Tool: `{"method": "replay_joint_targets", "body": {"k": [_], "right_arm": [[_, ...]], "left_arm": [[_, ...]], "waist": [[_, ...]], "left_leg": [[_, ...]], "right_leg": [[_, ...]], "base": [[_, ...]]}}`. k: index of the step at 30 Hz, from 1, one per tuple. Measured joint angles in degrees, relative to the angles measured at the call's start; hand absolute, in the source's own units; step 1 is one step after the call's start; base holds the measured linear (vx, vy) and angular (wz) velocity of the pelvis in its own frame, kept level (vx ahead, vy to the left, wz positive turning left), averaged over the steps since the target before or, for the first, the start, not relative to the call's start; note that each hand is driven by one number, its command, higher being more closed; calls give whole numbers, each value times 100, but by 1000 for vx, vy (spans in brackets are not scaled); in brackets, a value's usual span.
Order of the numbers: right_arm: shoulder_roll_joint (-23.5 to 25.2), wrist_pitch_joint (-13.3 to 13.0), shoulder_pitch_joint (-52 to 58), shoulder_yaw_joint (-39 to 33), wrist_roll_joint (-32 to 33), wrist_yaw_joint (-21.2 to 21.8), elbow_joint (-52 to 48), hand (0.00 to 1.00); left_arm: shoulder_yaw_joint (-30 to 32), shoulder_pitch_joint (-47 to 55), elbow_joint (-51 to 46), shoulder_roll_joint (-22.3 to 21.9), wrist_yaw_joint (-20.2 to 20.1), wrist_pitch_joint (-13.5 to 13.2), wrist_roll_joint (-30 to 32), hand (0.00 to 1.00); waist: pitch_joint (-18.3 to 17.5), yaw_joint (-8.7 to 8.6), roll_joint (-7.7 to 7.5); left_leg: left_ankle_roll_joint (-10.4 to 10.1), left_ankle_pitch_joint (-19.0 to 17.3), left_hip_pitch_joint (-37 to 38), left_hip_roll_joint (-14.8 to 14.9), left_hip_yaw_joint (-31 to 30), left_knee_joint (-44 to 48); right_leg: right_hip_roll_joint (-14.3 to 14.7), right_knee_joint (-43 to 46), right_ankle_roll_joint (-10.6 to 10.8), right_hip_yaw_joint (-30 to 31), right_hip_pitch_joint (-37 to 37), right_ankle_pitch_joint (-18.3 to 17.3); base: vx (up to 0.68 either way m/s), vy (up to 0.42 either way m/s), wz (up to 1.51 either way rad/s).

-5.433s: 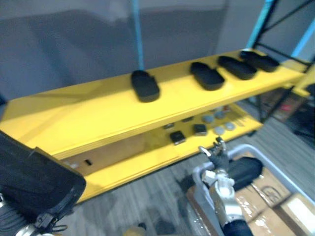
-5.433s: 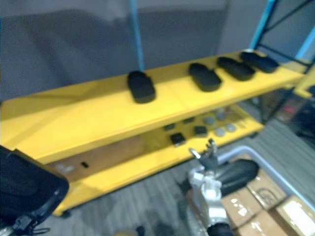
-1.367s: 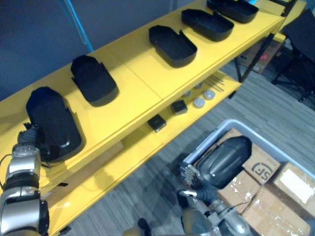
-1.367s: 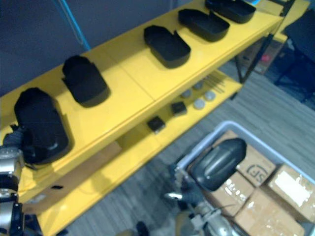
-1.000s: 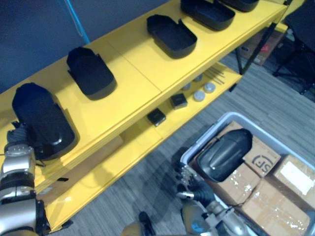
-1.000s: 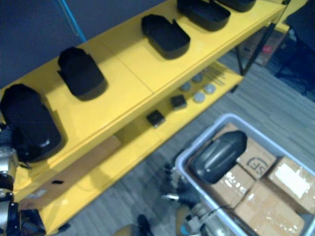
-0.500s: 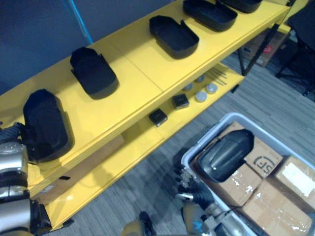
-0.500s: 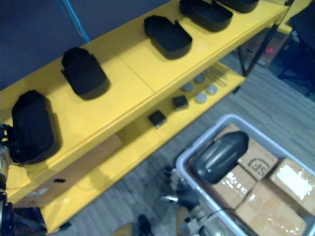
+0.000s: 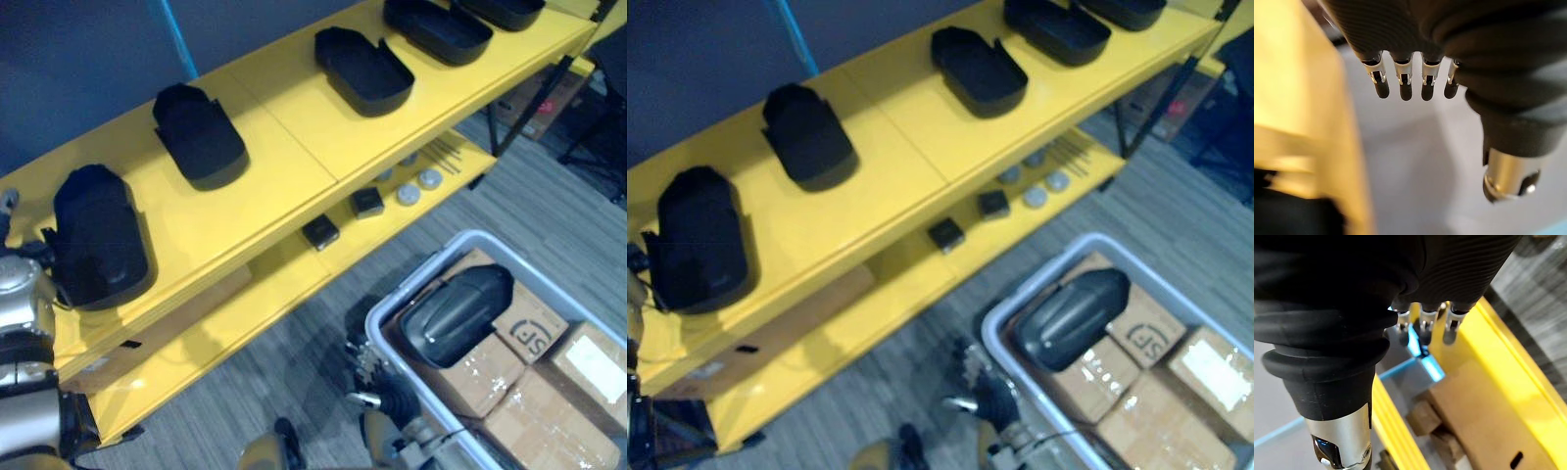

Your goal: Walk over and take plastic housings, then place them on the shelf

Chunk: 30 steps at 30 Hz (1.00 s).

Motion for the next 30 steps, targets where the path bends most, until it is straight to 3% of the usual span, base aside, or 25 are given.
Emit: {"method": "replay_joint_targets", "body": {"k": [2,3,5,6,8,9,13,16,19,25,30], "right_arm": [[64,-133,25,-35,-22,0,32,0],[110,-216,58,-65,-27,-14,57,0],[177,-286,97,-165,-30,-90,72,0],[283,-376,97,-240,-31,-188,134,0],[368,-436,62,-290,-43,-375,176,0],[436,-450,0,-390,-245,-695,211,0],[562,-457,-213,-632,-489,-1519,318,0],[627,-456,-208,-969,-488,-1764,346,0],[670,-456,-184,-1119,-486,-1737,365,0],[678,-456,-109,-1308,-483,-1565,397,0],[667,-457,-124,-1388,-477,-1568,485,0]], "left_arm": [[16,446,-847,-212,-48,-369,-31,0],[60,772,-1488,-573,-116,-506,-26,0],[75,1266,-2297,-1148,-129,-567,46,0],[73,1767,-2876,-1727,-158,-572,51,100],[72,2193,-3290,-2249,-149,-566,81,100],[71,2575,-3660,-2676,-89,-559,278,100],[21,3539,-4487,-3394,-39,-500,808,100],[-10,4314,-4863,-3922,-252,-392,946,100],[-13,4467,-4895,-3988,-514,-341,946,100],[0,4558,-4945,-4018,-1585,-177,899,100],[-43,4519,-4820,-3911,-2462,298,647,100]], "waist": [[-53,39,8],[-203,116,31],[-319,169,35],[-449,207,37],[-562,299,34],[-675,398,33],[-798,593,78],[-997,761,186],[-1014,751,161],[-1197,760,-20],[-1320,737,-9]], "left_leg": [[-7,7,112,-5,-39,-96],[-17,20,106,-14,-64,-159],[-25,62,219,-50,-169,-310],[-39,89,322,-84,-294,-425],[-43,126,401,-92,-395,-531],[-47,161,414,-107,-539,-595],[-36,213,589,-156,-695,-748],[1,244,614,-197,-726,-804],[-5,320,681,-249,-829,-911],[-14,395,673,-278,-858,-1102],[-70,492,677,-275,-798,-1177]], "right_leg": [[-6,-198,4,-42,184,42],[2,-328,3,-102,232,90],[-2,-504,6,-210,419,119],[-10,-634,2,-379,598,122],[-15,-733,0,-535,741,121],[-21,-778,-5,-677,807,118],[-65,-840,-41,-948,1044,93],[-128,-844,-45,-992,1071,87],[-175,-846,-44,-1139,1145,54],[-190,-898,-38,-1258,1120,-33],[-183,-848,-20,-1245,1009,18]], "base": [[86,6,8],[113,-10,16],[141,-19,31],[152,-13,38],[126,-21,41],[93,-25,43],[39,-4,28],[-1,19,8],[-50,-11,15],[-55,-26,7],[51,-8,-4]]}}
